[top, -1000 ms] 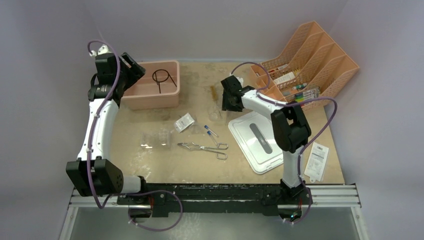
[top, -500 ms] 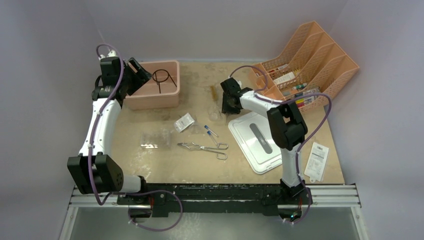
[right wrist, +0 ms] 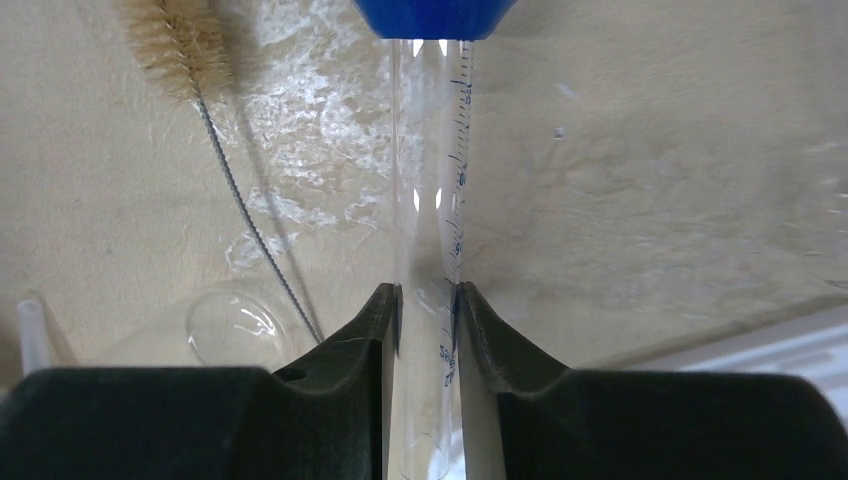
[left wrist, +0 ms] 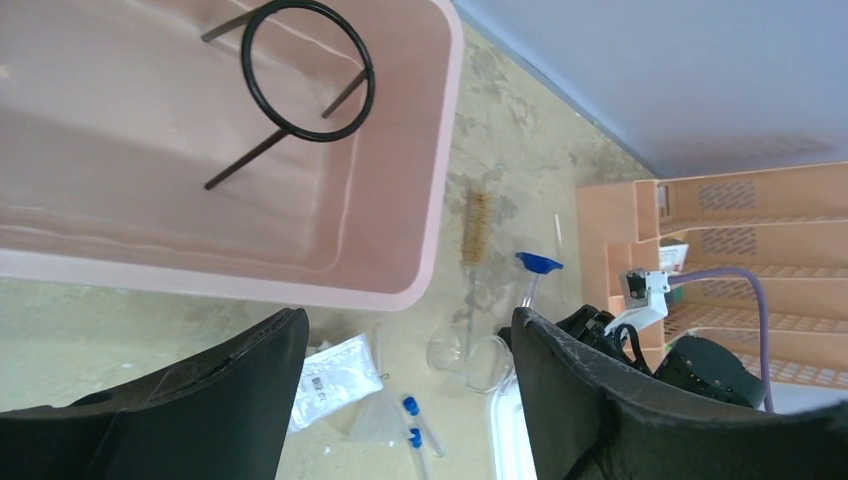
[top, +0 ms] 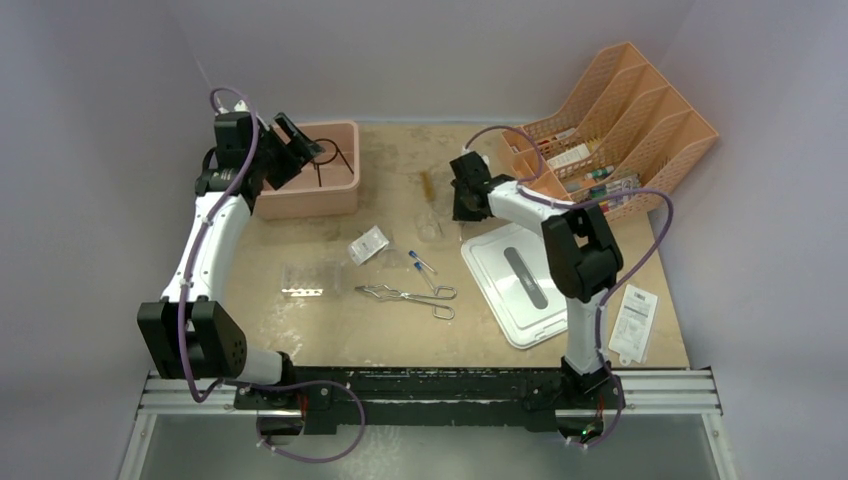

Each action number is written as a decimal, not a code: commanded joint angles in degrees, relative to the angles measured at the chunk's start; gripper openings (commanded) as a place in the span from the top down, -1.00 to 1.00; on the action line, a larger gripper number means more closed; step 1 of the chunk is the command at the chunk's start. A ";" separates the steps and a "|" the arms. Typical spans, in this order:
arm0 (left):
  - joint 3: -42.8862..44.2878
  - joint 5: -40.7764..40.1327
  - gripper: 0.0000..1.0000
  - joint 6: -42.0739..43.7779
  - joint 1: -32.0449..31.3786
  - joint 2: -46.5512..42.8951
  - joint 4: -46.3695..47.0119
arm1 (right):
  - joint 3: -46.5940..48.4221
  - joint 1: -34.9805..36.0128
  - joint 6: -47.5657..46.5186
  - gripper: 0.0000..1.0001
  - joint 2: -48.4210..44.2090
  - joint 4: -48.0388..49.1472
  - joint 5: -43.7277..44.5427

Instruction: Organize the chemistry lab equipment

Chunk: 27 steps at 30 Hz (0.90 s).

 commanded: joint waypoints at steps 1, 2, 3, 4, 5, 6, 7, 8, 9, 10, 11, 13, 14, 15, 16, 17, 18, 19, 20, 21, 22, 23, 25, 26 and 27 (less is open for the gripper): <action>0.38 5.03 -0.52 -3.55 -0.33 -0.37 7.02 | -0.49 -3.30 -4.54 0.68 -10.66 5.04 -2.87; -0.01 6.14 -0.56 -4.32 -0.62 -0.42 8.55 | -0.33 -4.06 -5.02 0.68 -12.26 5.67 -4.76; -0.32 7.28 -0.59 -5.02 -1.17 -0.48 10.34 | -0.31 -4.76 -5.59 0.69 -13.79 6.46 -6.97; -0.68 8.50 -0.62 -5.51 -1.69 -0.55 12.20 | -0.20 -5.46 -6.14 0.70 -15.16 7.35 -9.96; -1.04 9.47 -0.66 -5.93 -3.09 -0.59 14.11 | -0.29 -5.84 -6.74 0.70 -16.43 8.45 -12.58; -1.11 9.92 -0.69 -6.28 -4.38 -0.68 15.73 | -0.16 -6.23 -7.39 0.70 -17.84 9.43 -15.80; -1.17 10.01 -0.70 -6.71 -5.62 -0.71 17.19 | 0.19 -6.41 -7.96 0.70 -18.65 10.00 -20.10; -1.37 9.94 -0.72 -7.51 -6.70 -0.66 18.87 | 0.70 -6.40 -8.25 0.70 -19.20 10.47 -23.34; -1.88 10.32 -0.73 -8.68 -7.77 -0.56 21.00 | 1.34 -6.46 -8.35 0.70 -19.65 10.91 -26.82; -2.63 10.86 -0.73 -10.47 -8.73 -0.48 24.07 | 1.80 -6.46 -8.25 0.70 -20.01 11.39 -29.91; -3.49 11.28 -0.73 -12.35 -9.66 -0.36 27.84 | 2.10 -6.47 -7.97 0.70 -20.43 12.47 -32.51; -5.35 11.70 -0.73 -15.90 -11.67 0.07 35.68 | 2.98 -6.45 -7.39 0.70 -20.67 14.37 -38.97; -6.02 11.78 -0.72 -17.19 -12.84 0.37 38.50 | 3.54 -6.47 -6.85 0.70 -20.61 15.12 -42.57; -6.58 11.59 -0.70 -18.24 -13.99 0.78 40.67 | 3.96 -6.35 -5.72 0.70 -20.53 15.70 -46.08; -6.87 11.02 -0.67 -18.75 -15.14 1.19 41.83 | 4.25 -6.22 -4.56 0.69 -20.51 17.01 -48.83; -6.84 9.85 -0.62 -19.05 -16.15 1.59 41.96 | 4.44 -5.99 -3.54 0.69 -20.50 18.11 -51.33; -6.96 8.20 -0.54 -19.69 -17.04 1.99 41.69 | 4.39 -5.76 -2.46 0.69 -20.60 19.07 -52.85; -7.31 6.67 -0.48 -20.54 -18.13 2.28 41.87 | 4.27 -5.44 -1.53 0.68 -20.53 20.25 -54.47; -7.88 5.86 -0.40 -21.34 -19.15 2.51 42.97 | 4.17 -5.05 -0.66 0.67 -20.32 21.17 -55.77; -8.38 5.17 -0.37 -21.62 -20.05 2.69 43.85 | 4.24 -4.73 0.33 0.67 -20.00 21.92 -56.53; -8.55 3.78 -0.34 -21.62 -20.98 2.88 43.55 | 4.40 -4.38 1.12 0.67 -19.53 22.58 -57.54; -8.57 2.57 -0.33 -21.54 -21.81 3.23 43.31 | 4.57 -4.01 1.73 0.67 -19.07 23.11 -58.25; -8.50 1.91 -0.31 -21.52 -23.54 4.17 44.13 | 5.05 -3.36 2.58 0.67 -18.28 23.36 -58.78; -8.47 1.39 -0.28 -21.44 -24.05 4.45 44.03 | 5.10 -3.23 2.93 0.67 -17.97 23.69 -59.33; -8.48 0.68 -0.23 -21.36 -24.51 4.65 43.75 | 5.10 -3.15 3.30 0.67 -17.83 24.09 -59.53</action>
